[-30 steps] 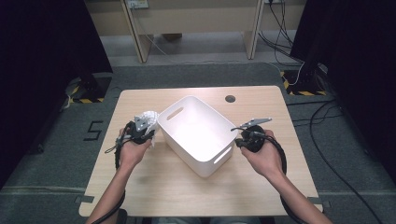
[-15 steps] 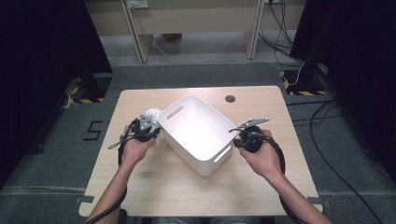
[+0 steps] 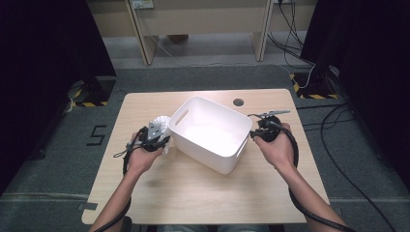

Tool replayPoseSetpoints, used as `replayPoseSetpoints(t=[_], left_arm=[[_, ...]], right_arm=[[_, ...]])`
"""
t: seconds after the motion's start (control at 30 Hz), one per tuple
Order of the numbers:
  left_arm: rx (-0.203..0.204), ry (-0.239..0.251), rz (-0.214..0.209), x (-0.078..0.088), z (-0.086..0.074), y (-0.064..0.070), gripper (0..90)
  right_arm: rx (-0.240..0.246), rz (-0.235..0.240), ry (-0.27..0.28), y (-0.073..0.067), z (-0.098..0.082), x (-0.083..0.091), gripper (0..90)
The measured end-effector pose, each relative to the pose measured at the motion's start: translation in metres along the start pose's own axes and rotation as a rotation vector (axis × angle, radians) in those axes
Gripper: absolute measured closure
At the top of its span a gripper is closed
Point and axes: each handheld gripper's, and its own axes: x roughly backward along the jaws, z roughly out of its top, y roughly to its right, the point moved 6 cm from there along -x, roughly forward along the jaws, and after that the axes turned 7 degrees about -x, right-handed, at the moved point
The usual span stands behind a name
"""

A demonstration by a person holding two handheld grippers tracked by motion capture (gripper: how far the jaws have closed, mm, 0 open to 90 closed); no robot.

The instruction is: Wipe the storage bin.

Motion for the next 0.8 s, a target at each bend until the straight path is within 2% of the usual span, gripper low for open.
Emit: replayPoseSetpoints(t=[0.07, 0.13, 0.17, 0.33, 0.53, 0.67, 0.8], left_arm=[[0.008, -0.025, -0.003, 0.006, -0.003, 0.005, 76.5], [0.002, -0.018, 0.003, 0.01, -0.004, 0.007, 76.5], [0.021, -0.029, -0.001, 0.013, -0.005, 0.01, 76.5], [0.02, -0.036, -0.003, 0.024, -0.006, 0.028, 76.3], [0.009, -0.031, -0.019, 0.033, -0.004, 0.043, 76.0], [-0.014, -0.03, -0.037, 0.036, -0.001, 0.051, 76.0], [-0.033, -0.026, -0.06, 0.039, 0.002, 0.063, 76.0]], right_arm=[[-0.027, -0.016, 0.031, 0.005, 0.006, 0.005, 71.7], [-0.051, -0.02, 0.058, 0.008, 0.012, 0.011, 71.2], [-0.056, -0.025, 0.072, 0.008, 0.015, 0.013, 70.8], [-0.079, 0.004, 0.104, 0.001, 0.023, 0.015, 66.7], [-0.092, 0.001, 0.069, -0.004, 0.023, 0.005, 63.3], [-0.089, 0.005, 0.05, -0.007, 0.022, -0.001, 63.3], [-0.079, 0.016, 0.018, -0.013, 0.02, -0.007, 69.0]])
